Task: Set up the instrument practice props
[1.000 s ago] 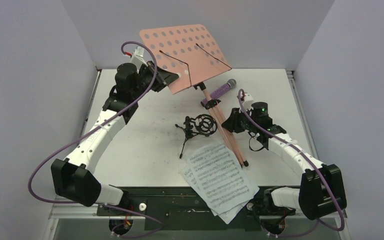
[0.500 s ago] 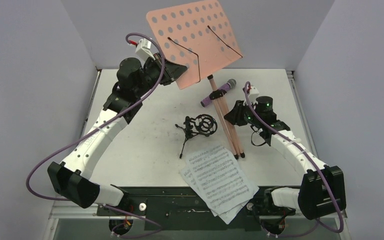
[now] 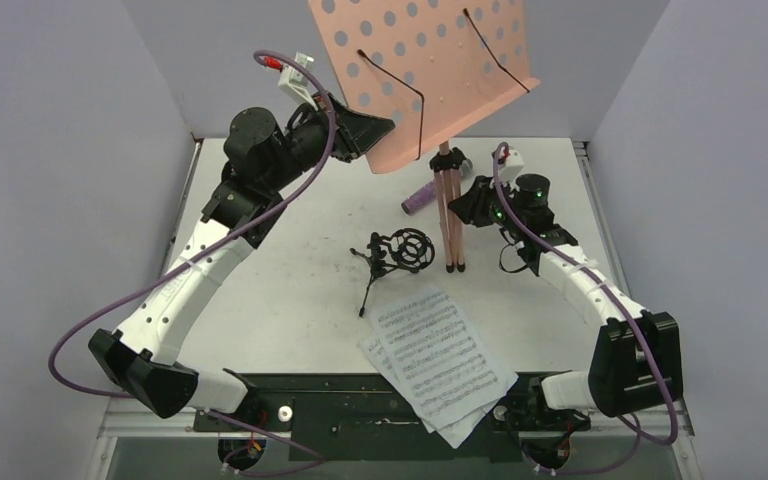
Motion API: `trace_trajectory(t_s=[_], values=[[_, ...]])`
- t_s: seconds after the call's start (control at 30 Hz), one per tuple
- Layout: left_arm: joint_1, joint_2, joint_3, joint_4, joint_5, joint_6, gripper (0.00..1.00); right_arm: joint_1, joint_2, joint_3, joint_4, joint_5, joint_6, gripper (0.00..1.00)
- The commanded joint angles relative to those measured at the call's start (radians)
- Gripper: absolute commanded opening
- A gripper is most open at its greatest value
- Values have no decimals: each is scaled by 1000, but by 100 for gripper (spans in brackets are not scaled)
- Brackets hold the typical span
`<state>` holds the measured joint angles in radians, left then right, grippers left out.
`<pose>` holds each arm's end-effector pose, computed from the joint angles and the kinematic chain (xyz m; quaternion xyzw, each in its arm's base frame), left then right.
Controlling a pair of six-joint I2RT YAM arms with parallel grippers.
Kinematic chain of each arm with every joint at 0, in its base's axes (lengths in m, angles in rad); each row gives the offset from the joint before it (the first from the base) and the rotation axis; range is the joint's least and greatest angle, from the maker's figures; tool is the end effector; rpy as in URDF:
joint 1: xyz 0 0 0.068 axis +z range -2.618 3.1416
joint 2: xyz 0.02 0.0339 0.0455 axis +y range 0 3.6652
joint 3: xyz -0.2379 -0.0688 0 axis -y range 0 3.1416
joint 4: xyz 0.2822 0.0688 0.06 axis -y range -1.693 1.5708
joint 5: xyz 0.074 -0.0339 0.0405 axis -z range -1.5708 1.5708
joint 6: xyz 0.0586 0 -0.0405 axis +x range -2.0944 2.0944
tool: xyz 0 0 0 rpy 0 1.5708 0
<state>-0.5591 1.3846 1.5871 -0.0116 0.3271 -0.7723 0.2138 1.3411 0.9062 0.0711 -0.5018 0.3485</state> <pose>0.3015 -0.2109 0.4874 0.0581 0.6378 -0.5515 0.5345 0.3499 0.1048 0.2361 -0.0869 0.8053 0.3489 0.4715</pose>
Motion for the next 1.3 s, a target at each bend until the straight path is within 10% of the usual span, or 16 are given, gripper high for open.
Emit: trace_trajectory(t_s=[0.0, 0.5, 0.77, 1.27], values=[[-84, -92, 131, 239, 341, -107, 0, -30, 69, 57, 221, 131, 111, 5], [-131, -141, -18, 343, 311, -159, 0, -25, 99, 20, 305, 109, 118, 9], [-159, -135, -24, 314, 297, -134, 0, -1, -29, -63, 258, 148, 48, 55], [-172, -144, -47, 260, 180, -86, 0, 17, -268, -154, 197, 138, -51, 94]])
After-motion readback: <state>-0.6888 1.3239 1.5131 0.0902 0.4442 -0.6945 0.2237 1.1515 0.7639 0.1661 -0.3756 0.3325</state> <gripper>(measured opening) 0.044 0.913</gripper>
